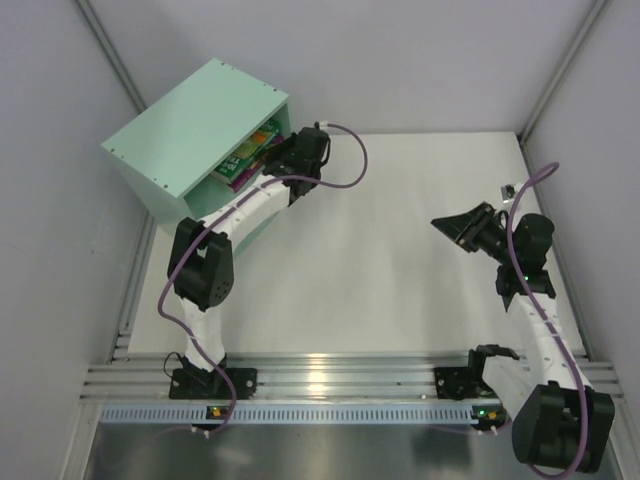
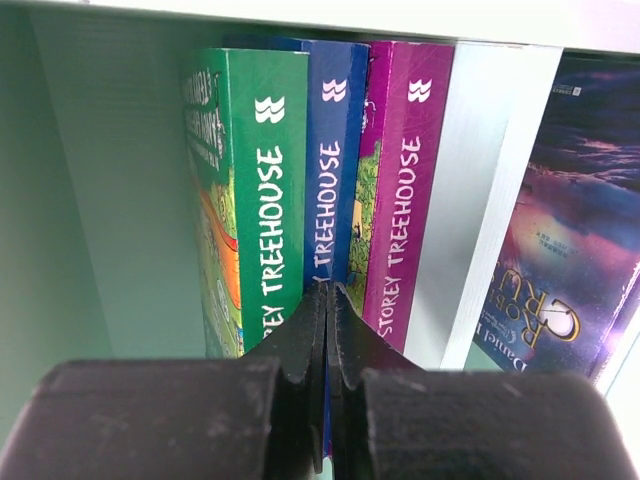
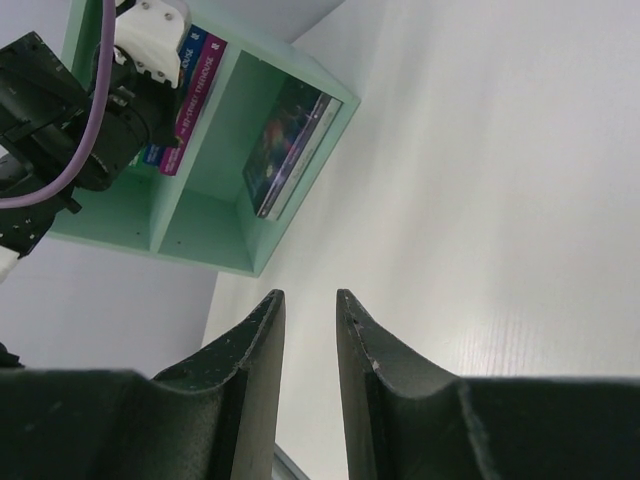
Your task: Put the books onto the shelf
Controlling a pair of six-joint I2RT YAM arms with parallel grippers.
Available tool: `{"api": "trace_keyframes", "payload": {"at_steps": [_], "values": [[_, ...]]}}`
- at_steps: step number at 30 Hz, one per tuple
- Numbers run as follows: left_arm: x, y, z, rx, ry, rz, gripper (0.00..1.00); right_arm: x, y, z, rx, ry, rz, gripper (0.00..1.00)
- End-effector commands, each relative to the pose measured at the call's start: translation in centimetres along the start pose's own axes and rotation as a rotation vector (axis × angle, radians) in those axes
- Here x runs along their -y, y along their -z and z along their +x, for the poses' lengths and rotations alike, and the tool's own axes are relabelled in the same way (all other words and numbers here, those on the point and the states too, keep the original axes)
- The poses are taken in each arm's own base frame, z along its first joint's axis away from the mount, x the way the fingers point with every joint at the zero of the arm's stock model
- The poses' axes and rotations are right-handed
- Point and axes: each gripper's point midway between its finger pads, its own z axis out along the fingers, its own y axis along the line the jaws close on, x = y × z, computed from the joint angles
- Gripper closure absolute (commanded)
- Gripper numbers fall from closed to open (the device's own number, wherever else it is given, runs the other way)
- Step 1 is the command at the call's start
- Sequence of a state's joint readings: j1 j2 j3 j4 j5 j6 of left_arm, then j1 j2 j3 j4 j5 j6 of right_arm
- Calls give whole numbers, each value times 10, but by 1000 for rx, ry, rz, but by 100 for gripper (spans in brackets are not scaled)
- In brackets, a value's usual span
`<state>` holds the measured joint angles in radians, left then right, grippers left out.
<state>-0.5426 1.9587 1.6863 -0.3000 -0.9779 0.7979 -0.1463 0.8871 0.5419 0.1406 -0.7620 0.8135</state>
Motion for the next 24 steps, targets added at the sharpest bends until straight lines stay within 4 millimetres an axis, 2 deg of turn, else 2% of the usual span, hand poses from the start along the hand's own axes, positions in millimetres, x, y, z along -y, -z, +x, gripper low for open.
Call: {"api": "trace_keyframes", "payload": {"at_steps": [1,9,14,24], "values": [[-41,15,-1,26,118,-51,100,-7,1,-11,36,45,-35,73],[-27,28,-10,73,126,11,100,-7,0,-12,35,47,-34,73],[-28,40,-14,89,126,11,100,-7,-1,-13,37,44,-35,73],[-33,39,6,32,113,-24,100,-12,0,-15,42,43,-44,73]]}}
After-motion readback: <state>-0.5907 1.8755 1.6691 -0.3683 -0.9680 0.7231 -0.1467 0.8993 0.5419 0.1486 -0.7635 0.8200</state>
